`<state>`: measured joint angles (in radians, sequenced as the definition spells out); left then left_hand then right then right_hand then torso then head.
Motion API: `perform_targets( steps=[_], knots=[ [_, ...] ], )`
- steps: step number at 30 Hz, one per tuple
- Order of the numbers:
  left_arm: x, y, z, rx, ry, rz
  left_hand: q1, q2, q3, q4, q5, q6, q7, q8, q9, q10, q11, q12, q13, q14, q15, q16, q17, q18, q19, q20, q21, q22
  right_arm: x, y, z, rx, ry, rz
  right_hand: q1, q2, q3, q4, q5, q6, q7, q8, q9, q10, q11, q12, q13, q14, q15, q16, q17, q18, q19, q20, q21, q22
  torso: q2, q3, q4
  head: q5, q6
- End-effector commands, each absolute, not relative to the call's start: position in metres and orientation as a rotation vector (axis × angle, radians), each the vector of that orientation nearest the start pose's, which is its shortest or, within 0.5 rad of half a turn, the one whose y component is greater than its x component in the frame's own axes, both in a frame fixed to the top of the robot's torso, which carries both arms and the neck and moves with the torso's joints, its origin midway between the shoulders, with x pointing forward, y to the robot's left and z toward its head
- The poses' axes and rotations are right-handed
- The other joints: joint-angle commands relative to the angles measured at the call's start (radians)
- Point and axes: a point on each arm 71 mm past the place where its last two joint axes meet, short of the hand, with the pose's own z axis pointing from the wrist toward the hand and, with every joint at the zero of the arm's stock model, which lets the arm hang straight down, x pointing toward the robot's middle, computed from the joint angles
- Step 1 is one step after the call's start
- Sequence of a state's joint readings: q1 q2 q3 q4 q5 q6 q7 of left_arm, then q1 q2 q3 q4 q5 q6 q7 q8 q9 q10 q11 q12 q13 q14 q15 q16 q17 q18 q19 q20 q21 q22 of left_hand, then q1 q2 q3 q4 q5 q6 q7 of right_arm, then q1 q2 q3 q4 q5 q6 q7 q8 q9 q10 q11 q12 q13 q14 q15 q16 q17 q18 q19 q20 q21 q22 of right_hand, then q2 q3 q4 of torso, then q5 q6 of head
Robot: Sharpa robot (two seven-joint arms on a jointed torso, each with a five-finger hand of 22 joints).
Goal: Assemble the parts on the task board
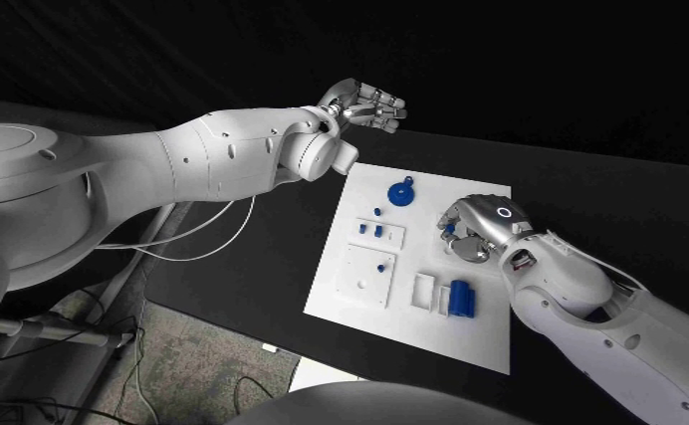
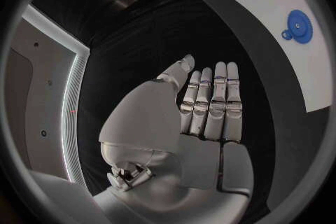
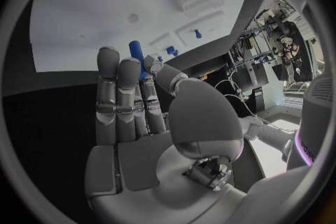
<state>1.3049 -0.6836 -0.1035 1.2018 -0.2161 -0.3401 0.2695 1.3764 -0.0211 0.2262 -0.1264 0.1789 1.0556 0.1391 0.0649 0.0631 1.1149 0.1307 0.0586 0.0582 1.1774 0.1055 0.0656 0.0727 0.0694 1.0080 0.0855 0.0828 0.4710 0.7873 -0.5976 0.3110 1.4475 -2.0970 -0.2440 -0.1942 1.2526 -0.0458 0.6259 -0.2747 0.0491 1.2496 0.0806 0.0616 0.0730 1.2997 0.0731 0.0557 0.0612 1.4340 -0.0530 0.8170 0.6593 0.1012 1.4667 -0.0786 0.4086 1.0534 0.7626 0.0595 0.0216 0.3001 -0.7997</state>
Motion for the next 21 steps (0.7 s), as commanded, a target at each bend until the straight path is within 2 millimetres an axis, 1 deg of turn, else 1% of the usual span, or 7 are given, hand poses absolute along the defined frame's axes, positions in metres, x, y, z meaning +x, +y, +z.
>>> perform_targets(
  steps=[1, 4, 8, 10, 14, 18, 21],
  knots=[
    [0.557, 0.225, -0.165, -0.901, 1.471, -1.250, 0.008, -0.001, -0.001, 0.003, -0.003, 0.002, 0.002, -0.002, -0.001, -0.009, 0.001, 0.001, -0.001, 0.006, 0.001, -0.002, 0.002, 0.002, 0.005, 0.000, 0.002, 0.001, 0.452, -0.109, -0.244, -0.393, 1.488, 0.561, 0.014, -0.001, -0.007, 0.001, -0.001, 0.007, 0.000, 0.003, 0.001, 0.058, -0.049, 0.005, 0.002, 0.003, -0.008, -0.006, 0.003, 0.018, 0.016, -0.008, -0.002, 0.004, 0.000, 0.0000, -0.0007, 0.000, 0.001],
    [0.557, 0.225, -0.165, -0.901, 1.470, -1.249, 0.008, -0.001, -0.001, 0.003, -0.003, 0.002, 0.002, -0.002, -0.001, -0.009, 0.001, 0.001, -0.001, 0.006, 0.001, -0.002, 0.002, 0.002, 0.005, 0.000, 0.002, 0.001, 0.448, -0.107, -0.235, -0.381, 1.469, 0.590, 0.015, -0.003, -0.009, 0.000, -0.001, 0.010, -0.001, 0.003, 0.001, 0.059, -0.049, 0.005, 0.002, 0.004, -0.008, -0.006, 0.005, 0.018, 0.017, -0.008, -0.003, 0.006, 0.000, 0.0000, -0.0016, 0.002, 0.003],
    [0.557, 0.224, -0.165, -0.901, 1.470, -1.250, 0.008, -0.001, -0.001, 0.003, -0.003, 0.002, 0.002, -0.002, -0.001, -0.009, 0.001, 0.001, -0.001, 0.006, 0.001, -0.002, 0.002, 0.002, 0.005, 0.000, 0.002, 0.001, 0.444, -0.102, -0.230, -0.366, 1.462, 0.630, 0.016, -0.003, -0.010, 0.000, -0.001, 0.011, -0.001, 0.003, 0.001, 0.061, -0.050, 0.005, 0.001, 0.004, -0.009, -0.007, 0.006, 0.018, 0.018, -0.009, -0.004, 0.008, 0.000, -0.0010, -0.0009, 0.005, 0.006],
    [0.557, 0.224, -0.165, -0.900, 1.470, -1.251, 0.008, -0.001, -0.001, 0.003, -0.003, 0.002, 0.002, -0.002, -0.001, -0.009, 0.001, 0.001, -0.001, 0.006, 0.001, -0.002, 0.002, 0.002, 0.005, 0.000, 0.002, 0.001, 0.442, -0.097, -0.228, -0.362, 1.461, 0.655, 0.017, -0.003, -0.010, 0.000, -0.001, 0.011, -0.001, 0.003, 0.001, 0.060, -0.050, 0.005, 0.001, 0.005, -0.009, -0.008, 0.007, 0.018, 0.019, -0.009, -0.005, 0.010, 0.001, -0.0014, -0.0015, 0.011, 0.006],
    [0.558, 0.222, -0.165, -0.899, 1.469, -1.251, 0.008, -0.001, -0.001, 0.003, -0.003, 0.002, 0.002, -0.002, -0.001, -0.009, 0.001, 0.001, -0.001, 0.006, 0.001, -0.002, 0.002, 0.002, 0.005, 0.000, 0.002, 0.001, 0.440, -0.086, -0.226, -0.365, 1.459, 0.691, 0.017, -0.002, -0.010, -0.001, -0.001, 0.010, -0.001, 0.003, 0.000, 0.060, -0.049, 0.005, 0.001, 0.004, -0.010, -0.009, 0.008, 0.018, 0.019, -0.010, -0.007, 0.011, 0.001, -0.0026, 0.0013, 0.018, 0.009],
    [0.560, 0.219, -0.165, -0.898, 1.467, -1.250, 0.010, -0.001, -0.004, 0.004, -0.003, 0.002, 0.002, -0.002, -0.001, -0.009, 0.001, 0.001, -0.001, 0.006, 0.001, -0.001, 0.002, 0.003, 0.001, 0.000, 0.005, 0.012, 0.437, -0.071, -0.226, -0.377, 1.456, 0.725, 0.017, 0.000, -0.009, -0.002, -0.001, 0.009, 0.000, 0.003, 0.000, 0.058, -0.049, 0.005, 0.001, 0.004, -0.010, -0.012, 0.010, 0.018, 0.019, -0.009, -0.010, 0.015, 0.000, -0.0030, 0.0032, 0.030, 0.009],
    [0.561, 0.217, -0.165, -0.896, 1.467, -1.251, 0.013, 0.000, -0.006, 0.005, -0.003, 0.002, 0.002, -0.002, -0.001, -0.009, 0.001, 0.001, -0.001, 0.005, 0.001, -0.001, 0.001, 0.004, -0.004, 0.001, 0.008, 0.024, 0.434, -0.059, -0.227, -0.390, 1.454, 0.751, 0.017, 0.001, -0.010, -0.002, -0.001, 0.009, 0.000, 0.003, 0.000, 0.058, -0.049, 0.005, 0.001, 0.004, -0.010, -0.012, 0.011, 0.018, 0.019, -0.009, -0.011, 0.017, 0.001, -0.0033, 0.0017, 0.043, 0.008]
  ],
)
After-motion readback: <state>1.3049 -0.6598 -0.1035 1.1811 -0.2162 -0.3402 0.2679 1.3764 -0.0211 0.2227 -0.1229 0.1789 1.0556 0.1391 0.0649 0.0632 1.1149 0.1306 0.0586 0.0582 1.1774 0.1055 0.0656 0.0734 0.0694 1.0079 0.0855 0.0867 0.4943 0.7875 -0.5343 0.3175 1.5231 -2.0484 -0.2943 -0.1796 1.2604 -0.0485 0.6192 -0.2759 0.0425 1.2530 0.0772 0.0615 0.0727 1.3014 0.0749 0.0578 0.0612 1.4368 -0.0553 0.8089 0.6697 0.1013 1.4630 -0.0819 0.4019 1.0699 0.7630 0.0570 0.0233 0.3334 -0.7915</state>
